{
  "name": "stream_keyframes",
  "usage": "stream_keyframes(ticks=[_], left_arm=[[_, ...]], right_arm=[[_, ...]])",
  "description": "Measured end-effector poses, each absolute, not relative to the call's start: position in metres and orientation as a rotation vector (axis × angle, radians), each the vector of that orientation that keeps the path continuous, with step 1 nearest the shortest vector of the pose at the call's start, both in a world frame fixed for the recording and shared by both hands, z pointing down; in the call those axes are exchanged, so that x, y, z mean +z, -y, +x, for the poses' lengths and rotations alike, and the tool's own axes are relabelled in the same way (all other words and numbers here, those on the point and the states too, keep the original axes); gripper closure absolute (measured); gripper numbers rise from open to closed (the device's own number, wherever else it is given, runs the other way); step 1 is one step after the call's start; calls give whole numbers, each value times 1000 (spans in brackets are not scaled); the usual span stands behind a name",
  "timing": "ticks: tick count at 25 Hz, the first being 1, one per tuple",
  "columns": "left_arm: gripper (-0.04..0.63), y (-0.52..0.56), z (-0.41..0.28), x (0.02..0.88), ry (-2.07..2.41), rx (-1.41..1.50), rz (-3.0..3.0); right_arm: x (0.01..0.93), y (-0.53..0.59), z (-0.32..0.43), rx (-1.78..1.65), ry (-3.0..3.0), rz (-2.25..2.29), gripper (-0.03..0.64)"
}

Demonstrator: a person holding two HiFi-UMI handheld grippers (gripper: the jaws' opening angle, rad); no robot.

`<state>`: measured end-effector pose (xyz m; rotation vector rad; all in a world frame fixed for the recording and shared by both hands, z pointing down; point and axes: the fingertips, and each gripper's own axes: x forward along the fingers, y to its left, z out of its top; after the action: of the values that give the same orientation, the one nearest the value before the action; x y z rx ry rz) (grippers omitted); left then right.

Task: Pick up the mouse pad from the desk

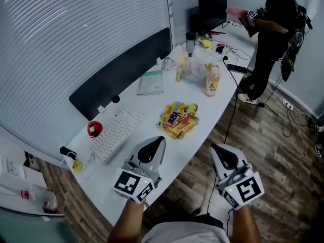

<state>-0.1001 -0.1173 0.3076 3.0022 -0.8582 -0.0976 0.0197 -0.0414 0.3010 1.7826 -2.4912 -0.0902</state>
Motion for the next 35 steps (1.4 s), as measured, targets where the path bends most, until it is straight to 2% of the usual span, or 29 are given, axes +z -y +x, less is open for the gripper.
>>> stream_keyframes(ticks=[20, 35], left_arm=[[580, 152, -102, 329, 888, -49, 2968], [580, 216, -65, 359, 1124, 99, 2857]], right_arm=[[325, 81, 22, -34, 2474, 1729, 604], [355, 163, 75, -33, 2474, 1574, 604]])
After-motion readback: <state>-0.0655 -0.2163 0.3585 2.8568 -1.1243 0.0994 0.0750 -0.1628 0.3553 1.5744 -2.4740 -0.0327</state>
